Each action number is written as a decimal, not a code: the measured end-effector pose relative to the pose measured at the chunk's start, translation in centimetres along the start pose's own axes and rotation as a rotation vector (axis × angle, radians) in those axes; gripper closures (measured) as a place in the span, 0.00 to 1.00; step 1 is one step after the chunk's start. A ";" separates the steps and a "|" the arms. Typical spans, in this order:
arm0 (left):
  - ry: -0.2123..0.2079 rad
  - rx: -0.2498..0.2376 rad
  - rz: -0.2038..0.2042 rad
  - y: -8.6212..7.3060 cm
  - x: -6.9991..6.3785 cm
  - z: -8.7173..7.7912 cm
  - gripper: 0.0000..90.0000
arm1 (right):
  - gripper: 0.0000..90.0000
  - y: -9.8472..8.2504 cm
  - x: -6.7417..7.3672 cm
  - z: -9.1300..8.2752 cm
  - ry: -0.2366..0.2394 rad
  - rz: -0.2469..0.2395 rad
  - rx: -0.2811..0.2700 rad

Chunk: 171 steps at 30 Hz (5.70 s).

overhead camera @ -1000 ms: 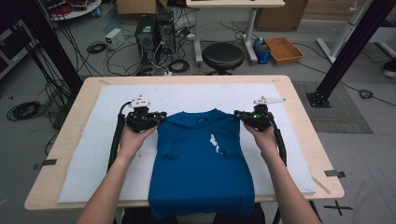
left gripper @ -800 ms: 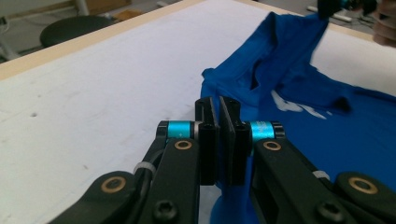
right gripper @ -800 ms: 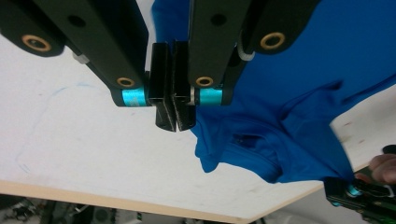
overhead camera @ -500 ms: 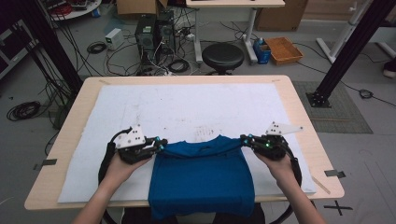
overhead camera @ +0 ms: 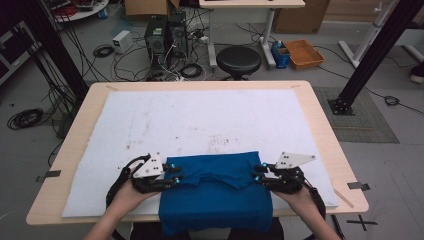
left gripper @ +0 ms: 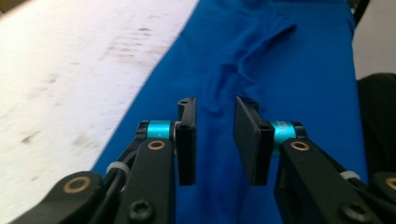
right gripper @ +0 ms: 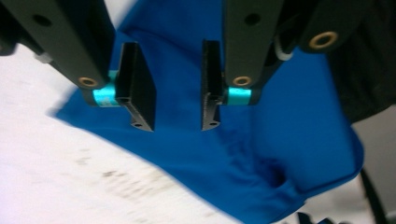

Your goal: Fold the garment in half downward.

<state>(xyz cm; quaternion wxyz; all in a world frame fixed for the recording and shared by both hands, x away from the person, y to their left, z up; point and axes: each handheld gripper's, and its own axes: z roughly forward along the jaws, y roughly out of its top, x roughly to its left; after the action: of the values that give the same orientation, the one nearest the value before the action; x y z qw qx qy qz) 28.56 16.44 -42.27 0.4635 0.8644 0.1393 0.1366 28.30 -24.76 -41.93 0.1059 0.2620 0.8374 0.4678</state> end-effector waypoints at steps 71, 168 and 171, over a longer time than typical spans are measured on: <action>0.313 0.132 -0.458 -1.8 4.7 2.5 0.93 | 0.94 1.1 -3.9 4.6 -0.330 0.308 0.078; 0.269 0.105 -0.723 -0.7 9.9 1.8 0.98 | 0.99 3.0 -9.2 6.5 -0.362 0.396 0.059; 0.268 0.096 -0.724 -0.6 10.0 1.7 0.98 | 1.00 3.3 -9.1 6.3 -0.350 0.400 0.049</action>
<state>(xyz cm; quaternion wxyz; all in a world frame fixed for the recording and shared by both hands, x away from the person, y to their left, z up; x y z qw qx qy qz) 38.32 19.18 -42.62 0.4181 0.7546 0.5009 0.0694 39.68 -23.67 -43.19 0.1483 0.5018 0.7489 0.4066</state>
